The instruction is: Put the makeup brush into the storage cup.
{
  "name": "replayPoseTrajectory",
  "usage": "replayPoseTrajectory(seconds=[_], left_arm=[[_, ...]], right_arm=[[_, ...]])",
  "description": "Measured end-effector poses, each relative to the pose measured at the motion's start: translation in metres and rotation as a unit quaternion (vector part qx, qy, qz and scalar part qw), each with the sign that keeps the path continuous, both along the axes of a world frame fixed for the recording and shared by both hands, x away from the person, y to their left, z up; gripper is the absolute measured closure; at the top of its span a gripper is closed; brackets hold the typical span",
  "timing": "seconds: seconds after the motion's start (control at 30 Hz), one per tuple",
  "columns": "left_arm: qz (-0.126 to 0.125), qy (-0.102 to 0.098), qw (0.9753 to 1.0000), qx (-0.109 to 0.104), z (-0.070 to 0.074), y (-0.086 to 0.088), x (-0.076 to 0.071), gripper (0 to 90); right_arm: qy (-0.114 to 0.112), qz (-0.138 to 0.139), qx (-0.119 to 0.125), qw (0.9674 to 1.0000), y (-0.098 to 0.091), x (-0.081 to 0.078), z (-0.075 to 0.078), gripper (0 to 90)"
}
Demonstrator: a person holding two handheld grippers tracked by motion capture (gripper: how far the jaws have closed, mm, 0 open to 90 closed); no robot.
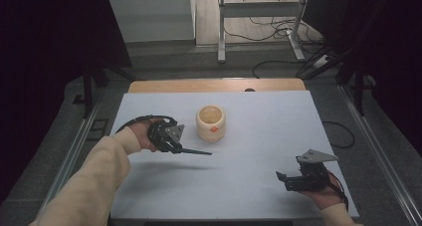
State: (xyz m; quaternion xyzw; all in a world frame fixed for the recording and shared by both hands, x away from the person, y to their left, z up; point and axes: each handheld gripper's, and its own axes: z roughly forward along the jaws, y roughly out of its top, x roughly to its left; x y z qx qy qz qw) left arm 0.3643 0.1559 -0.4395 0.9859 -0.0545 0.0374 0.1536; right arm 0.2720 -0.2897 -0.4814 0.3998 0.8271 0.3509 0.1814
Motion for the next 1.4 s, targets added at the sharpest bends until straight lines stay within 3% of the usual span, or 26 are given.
replayPoseTrajectory(seconds=[0.3,0.97,1.23,1.4], left_arm=[[0.007,-0.001,1.0000,0.003,0.002,-0.004,-0.007,78.3],[0.035,0.009,0.9992,-0.013,-0.002,0.000,-0.027,78.3],[0.058,0.014,0.9982,-0.007,-0.005,-0.005,-0.032,78.3],[0.070,0.019,0.9973,-0.015,-0.006,-0.006,-0.033,78.3]], right_arm=[[-0.001,0.001,-0.002,1.0000,0.002,0.000,0.000,9.7],[-0.001,0.002,-0.005,1.0000,0.004,-0.001,0.000,9.7],[-0.003,0.004,-0.006,1.0000,0.005,-0.001,0.001,9.7],[-0.003,0.004,-0.006,1.0000,0.005,-0.001,0.001,9.7]])
